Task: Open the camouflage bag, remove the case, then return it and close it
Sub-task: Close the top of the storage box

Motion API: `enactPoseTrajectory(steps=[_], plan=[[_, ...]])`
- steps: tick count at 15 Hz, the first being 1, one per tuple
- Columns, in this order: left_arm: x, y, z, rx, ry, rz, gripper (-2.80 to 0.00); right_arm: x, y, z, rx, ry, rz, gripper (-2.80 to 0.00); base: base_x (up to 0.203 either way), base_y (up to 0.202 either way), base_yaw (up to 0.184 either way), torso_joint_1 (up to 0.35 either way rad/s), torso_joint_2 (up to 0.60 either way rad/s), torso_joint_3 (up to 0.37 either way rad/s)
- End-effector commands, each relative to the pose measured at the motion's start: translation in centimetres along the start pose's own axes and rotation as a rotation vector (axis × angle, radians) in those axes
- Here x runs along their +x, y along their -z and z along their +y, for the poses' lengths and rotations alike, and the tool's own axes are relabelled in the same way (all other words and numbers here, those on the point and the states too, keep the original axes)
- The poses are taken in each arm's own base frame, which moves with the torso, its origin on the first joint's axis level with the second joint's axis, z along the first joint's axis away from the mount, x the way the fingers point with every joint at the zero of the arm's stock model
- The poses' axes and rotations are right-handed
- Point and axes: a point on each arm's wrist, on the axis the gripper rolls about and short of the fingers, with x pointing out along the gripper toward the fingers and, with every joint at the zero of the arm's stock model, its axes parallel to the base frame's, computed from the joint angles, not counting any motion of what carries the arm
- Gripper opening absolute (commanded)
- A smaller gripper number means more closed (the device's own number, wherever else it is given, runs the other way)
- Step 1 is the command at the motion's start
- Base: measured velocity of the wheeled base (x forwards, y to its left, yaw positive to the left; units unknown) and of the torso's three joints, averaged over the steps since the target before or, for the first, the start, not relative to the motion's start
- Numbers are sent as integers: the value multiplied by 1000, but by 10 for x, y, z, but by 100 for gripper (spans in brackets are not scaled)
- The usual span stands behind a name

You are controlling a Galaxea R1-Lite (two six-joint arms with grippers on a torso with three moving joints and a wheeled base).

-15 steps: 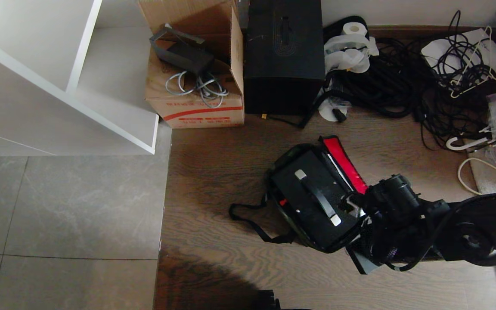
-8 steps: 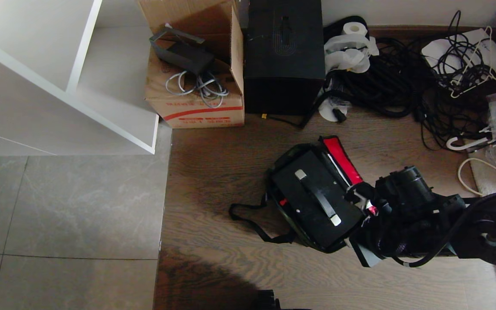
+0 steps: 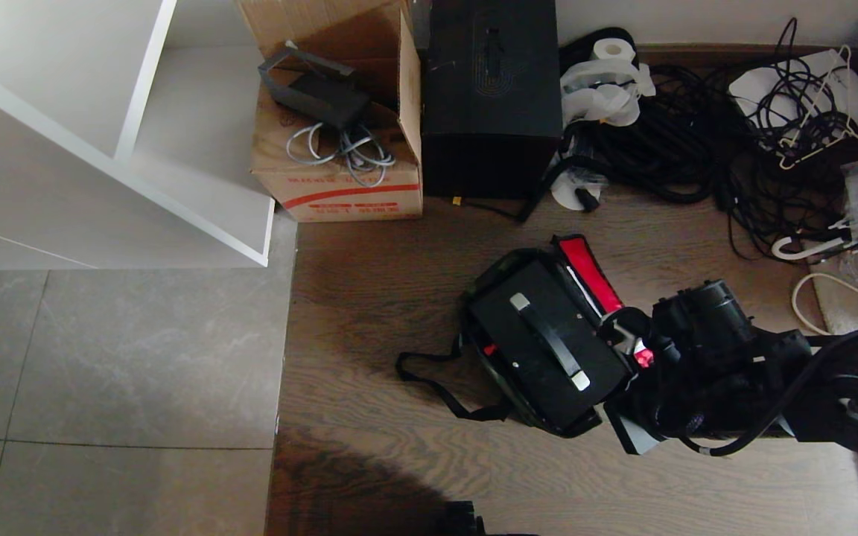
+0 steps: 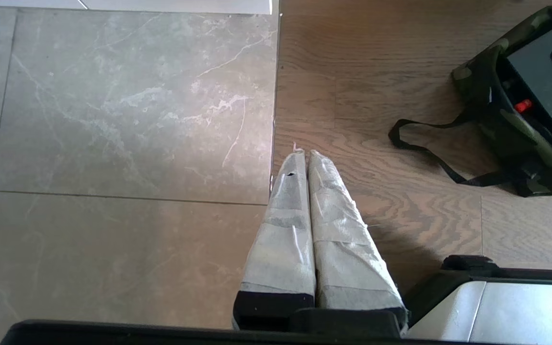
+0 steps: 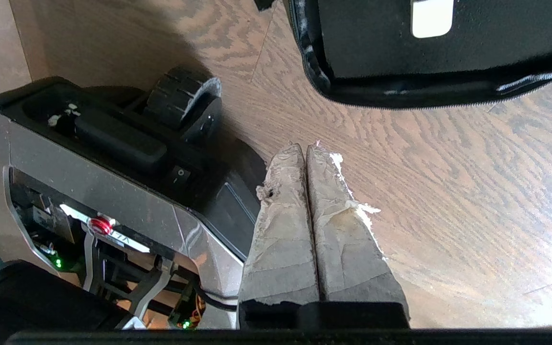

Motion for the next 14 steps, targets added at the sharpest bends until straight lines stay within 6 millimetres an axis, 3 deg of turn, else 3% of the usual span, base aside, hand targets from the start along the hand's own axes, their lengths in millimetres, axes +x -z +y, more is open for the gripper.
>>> enactPoseTrajectory(steps=[1, 6, 14], plan=[[0, 0, 0, 1, 0, 1, -280, 1, 1, 0, -1, -1, 6, -280, 0, 0, 0, 0, 0, 0], [0, 0, 0, -2, 0, -1, -280, 1, 0, 0, -1, -1, 4, -280, 0, 0, 0, 0, 0, 13], [0, 0, 0, 2, 0, 4, -280, 1, 0, 0, -1, -1, 3, -280, 0, 0, 0, 2, 0, 134]])
